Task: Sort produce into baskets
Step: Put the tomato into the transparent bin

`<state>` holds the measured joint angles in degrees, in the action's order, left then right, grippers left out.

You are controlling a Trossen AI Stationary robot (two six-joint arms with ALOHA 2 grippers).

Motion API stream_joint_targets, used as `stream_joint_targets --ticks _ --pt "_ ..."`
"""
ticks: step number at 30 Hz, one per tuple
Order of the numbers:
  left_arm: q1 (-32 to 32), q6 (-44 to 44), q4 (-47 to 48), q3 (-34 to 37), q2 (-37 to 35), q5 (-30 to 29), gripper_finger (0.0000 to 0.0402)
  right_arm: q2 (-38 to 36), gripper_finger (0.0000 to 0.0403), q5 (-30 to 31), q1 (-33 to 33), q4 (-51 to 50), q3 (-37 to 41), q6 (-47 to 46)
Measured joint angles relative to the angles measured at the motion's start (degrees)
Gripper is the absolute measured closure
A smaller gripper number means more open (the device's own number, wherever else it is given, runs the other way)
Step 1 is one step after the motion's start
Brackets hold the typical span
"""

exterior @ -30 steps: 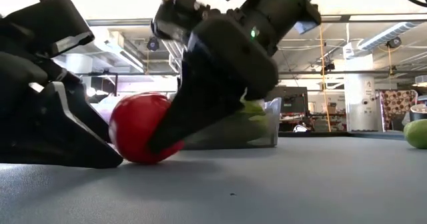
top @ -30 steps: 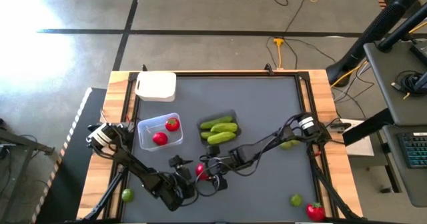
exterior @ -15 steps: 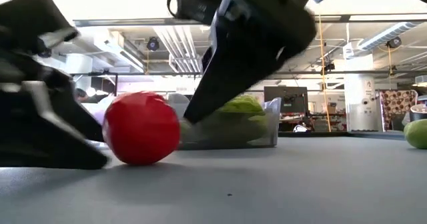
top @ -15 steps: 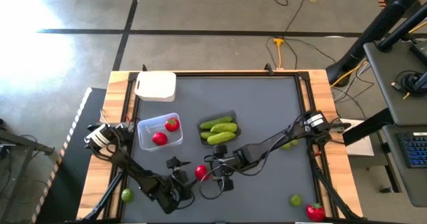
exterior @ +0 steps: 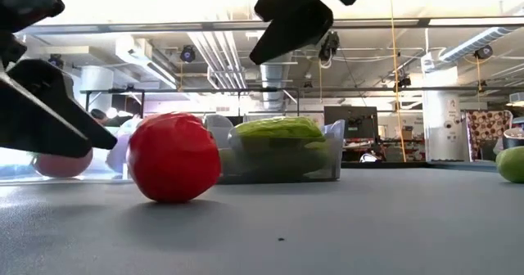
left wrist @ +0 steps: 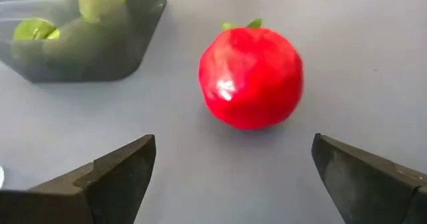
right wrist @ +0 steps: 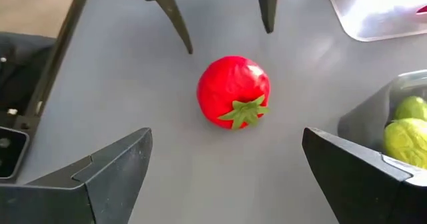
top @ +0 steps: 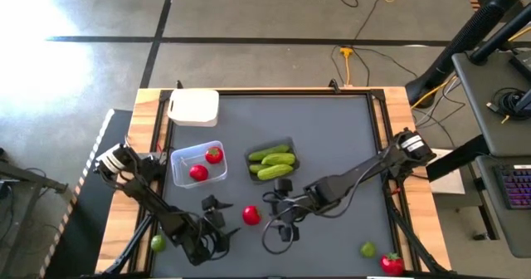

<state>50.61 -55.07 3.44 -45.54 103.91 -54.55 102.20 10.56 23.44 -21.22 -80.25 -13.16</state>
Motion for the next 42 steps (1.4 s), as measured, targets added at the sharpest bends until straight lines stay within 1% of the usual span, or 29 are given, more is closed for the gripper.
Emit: stream_joint_targets --ticks 3,5,7,12,16,20,22,26,29,32,34,39,42 --pt "-0.03 -0.02 -3.81 1.77 -0.05 -0.67 0.0019 -0.21 0.0023 0.0 0.33 0.02 0.0 -0.45" --pt "-0.04 -0.66 -4.94 1.91 -0.05 -3.81 0.0019 -0.17 0.0023 0.02 0.35 0.05 0.0 -0.45" --pt "-0.27 0.02 -4.96 1.58 0.16 -5.38 0.0019 -0.08 0.0023 0.14 0.33 -0.02 0.0 -0.41" --pt "-2.67 0.93 -6.86 1.29 1.96 -3.95 0.0014 0.12 0.0023 0.74 0.3 -0.04 0.0 -0.29" --pt "-3.63 2.44 -9.04 1.29 3.02 -4.09 0.0011 0.12 0.0023 1.47 0.3 -0.08 0.0 -0.34" --pt "-3.83 7.4 -12.69 1.27 3.16 -3.86 0.001 0.14 0.0023 1.48 0.3 -0.67 0.02 -0.38" --pt "-4.19 8.3 -14.22 1.27 3.23 -3.28 0.001 0.14 0.0023 1.47 0.28 -1.2 0.02 -0.83" --pt "-5.69 10.37 -16.91 1.29 4.66 -3.94 0.001 0.19 0.0023 1.49 0.3 -1.24 0.13 -1.35" --pt "-6.64 16.44 -23.83 1.29 6.48 -1.98 0.001 0.19 0.0023 1.51 0.3 -1.29 0.25 -2.86" --pt "-7.18 25.34 -32.91 1.29 8.74 -1.81 0.001 0.21 0.0023 1.51 0.3 -1.28 0.35 -3.4" --pt "-8.06 28.43 -37.2 1.28 9.63 -1.79 0.001 0.21 0.0023 1.52 0.3 -1.29 0.43 -3.4" --pt "-10.5 27.54 -38.56 1.19 11.6 -2.48 0.001 0.21 0.0023 1.48 0.3 -1.29 0.94 -3.4" --pt "-11.2 28.69 -39.14 -0.33 12.73 -1.4 0.001 0.21 0.0023 1.27 0.52 -1.24 1.97 -3.4"
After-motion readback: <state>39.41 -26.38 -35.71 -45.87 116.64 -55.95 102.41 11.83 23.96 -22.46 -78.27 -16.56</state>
